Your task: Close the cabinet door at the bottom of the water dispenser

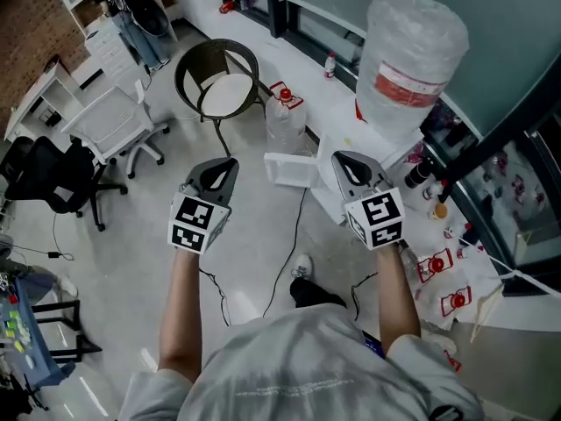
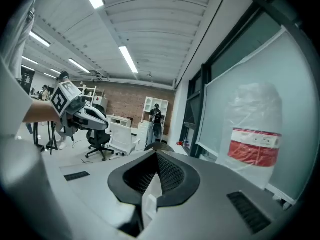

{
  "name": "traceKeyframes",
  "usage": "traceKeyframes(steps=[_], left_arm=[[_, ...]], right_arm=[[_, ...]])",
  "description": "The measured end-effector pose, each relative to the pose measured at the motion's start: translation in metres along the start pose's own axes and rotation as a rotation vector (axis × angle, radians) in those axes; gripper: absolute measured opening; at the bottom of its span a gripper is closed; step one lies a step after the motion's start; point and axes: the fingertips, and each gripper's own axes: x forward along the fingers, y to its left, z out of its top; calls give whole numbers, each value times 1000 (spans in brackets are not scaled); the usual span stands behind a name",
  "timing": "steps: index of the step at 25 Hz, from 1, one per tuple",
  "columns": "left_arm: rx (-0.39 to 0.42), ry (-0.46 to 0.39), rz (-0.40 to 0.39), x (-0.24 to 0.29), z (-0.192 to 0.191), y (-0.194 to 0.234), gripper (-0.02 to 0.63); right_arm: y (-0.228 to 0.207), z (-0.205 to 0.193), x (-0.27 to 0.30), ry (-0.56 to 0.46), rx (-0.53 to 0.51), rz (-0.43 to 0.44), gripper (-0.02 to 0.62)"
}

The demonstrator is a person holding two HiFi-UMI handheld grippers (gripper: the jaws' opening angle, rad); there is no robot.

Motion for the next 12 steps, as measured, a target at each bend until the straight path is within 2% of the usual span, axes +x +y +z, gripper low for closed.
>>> traceKeyframes(steps=[5,7,12], left_arm=[[43,8,32,70,20,59,18],[9,7,42,92,20,77,18],[-129,16,-23,131,-4,107,18]], right_arm=[[-47,10,87,5,1,55,28],[-58,10,113,8,3,68,28],[-72,-3,159,34,17,77,28]])
